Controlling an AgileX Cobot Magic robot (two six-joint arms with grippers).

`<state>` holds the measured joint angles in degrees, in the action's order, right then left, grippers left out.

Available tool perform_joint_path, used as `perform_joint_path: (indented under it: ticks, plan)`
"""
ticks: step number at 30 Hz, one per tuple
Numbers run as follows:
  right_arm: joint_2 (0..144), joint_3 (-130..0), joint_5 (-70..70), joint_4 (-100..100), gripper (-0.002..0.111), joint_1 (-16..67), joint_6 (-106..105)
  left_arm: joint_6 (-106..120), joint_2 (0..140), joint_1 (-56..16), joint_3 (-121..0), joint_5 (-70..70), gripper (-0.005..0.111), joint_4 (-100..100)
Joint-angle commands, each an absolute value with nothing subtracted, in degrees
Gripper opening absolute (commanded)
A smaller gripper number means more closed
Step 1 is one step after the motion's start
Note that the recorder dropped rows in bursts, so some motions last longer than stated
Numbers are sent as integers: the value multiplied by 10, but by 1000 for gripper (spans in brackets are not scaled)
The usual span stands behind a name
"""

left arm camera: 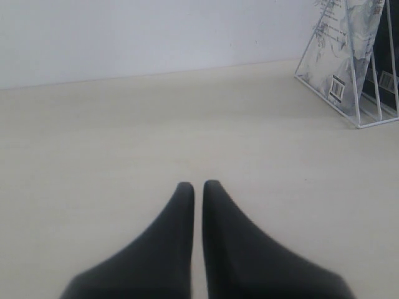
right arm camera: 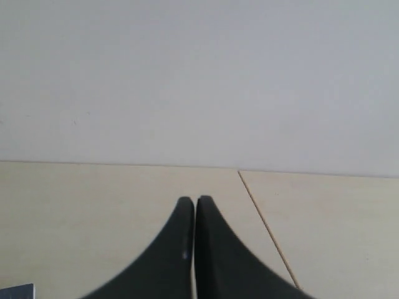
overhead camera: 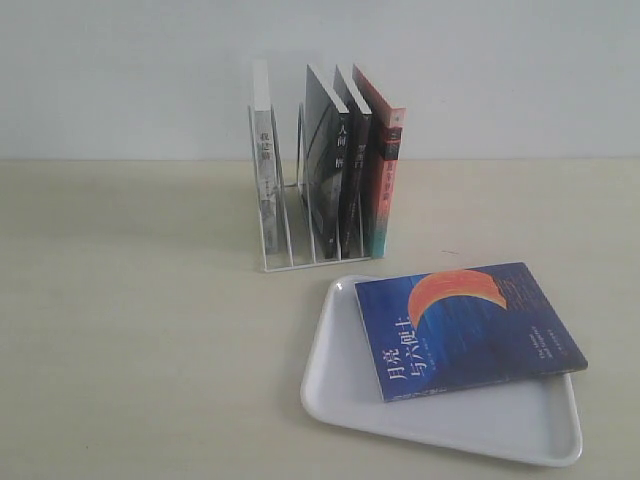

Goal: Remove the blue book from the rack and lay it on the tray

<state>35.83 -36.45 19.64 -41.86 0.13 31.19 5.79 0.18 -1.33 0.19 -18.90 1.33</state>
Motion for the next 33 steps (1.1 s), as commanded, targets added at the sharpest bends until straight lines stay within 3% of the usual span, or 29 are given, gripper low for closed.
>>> perform_joint_path:
  ticks: [1,7,13,23,33]
  plan:
    - [206,-258,187,-411,0,-1,319,60,0,-12,0,-180,5,15]
    - [70,-167,187,-410,0,-1,329,60,0,-12,0,-180,5,15]
    - [35,-120,158,-403,0,-1,339,60,0,-12,0,-180,5,15]
    - [35,-52,93,39,0,-1,-40,60,0,-12,0,-180,5,15]
    - [0,0,77,63,0,-1,-36,60,0,-12,0,-180,5,15]
